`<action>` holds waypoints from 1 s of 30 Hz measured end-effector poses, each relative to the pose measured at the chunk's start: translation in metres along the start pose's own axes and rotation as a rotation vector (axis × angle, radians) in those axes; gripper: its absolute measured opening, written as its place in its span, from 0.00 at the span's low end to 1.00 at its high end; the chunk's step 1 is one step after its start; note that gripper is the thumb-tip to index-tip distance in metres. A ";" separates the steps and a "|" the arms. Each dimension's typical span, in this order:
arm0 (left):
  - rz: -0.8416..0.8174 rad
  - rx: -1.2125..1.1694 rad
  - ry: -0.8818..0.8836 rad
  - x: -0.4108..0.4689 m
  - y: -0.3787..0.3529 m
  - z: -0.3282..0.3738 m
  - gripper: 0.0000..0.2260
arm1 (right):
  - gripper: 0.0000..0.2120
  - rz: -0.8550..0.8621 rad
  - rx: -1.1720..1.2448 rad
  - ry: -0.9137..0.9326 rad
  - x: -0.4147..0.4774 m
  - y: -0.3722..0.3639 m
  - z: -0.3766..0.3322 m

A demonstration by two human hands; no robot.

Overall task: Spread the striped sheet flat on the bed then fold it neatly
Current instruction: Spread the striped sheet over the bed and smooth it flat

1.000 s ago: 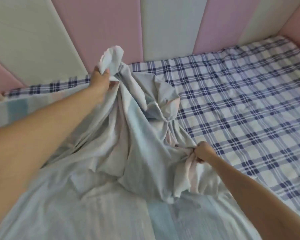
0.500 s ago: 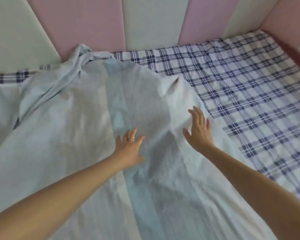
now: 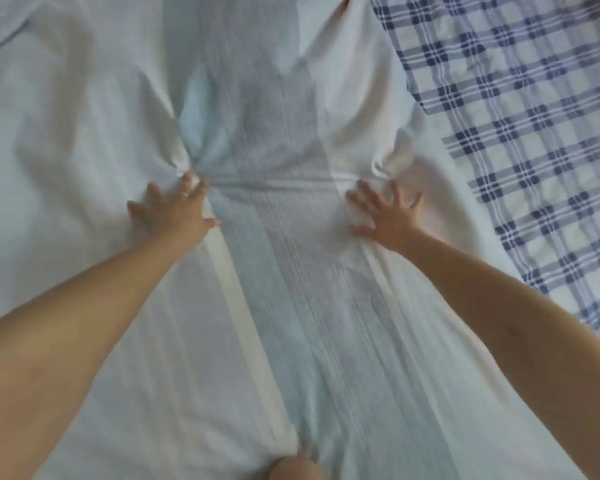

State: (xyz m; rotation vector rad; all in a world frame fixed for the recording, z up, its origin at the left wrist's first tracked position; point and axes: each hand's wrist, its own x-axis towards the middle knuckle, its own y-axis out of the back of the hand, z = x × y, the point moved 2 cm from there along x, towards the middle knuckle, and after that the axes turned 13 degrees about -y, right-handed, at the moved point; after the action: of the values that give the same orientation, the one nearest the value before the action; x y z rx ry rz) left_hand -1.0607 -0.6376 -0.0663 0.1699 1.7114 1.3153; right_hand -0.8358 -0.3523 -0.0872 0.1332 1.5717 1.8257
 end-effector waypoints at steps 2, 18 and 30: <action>-0.038 -0.142 0.114 0.002 0.018 -0.008 0.34 | 0.29 -0.283 0.379 -0.627 0.021 0.024 0.026; -0.488 -0.298 0.036 -0.061 -0.061 0.098 0.72 | 0.41 -0.360 0.550 -0.901 -0.069 -0.050 0.125; -0.641 -0.287 0.145 -0.056 -0.046 0.108 0.74 | 0.11 -0.202 0.503 -1.044 0.007 -0.012 0.157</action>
State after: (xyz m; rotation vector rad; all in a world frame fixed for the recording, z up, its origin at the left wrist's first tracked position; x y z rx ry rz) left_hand -0.9323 -0.6161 -0.0693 -0.6064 1.4876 1.0763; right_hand -0.7566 -0.2190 -0.0605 0.9486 1.1429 0.8728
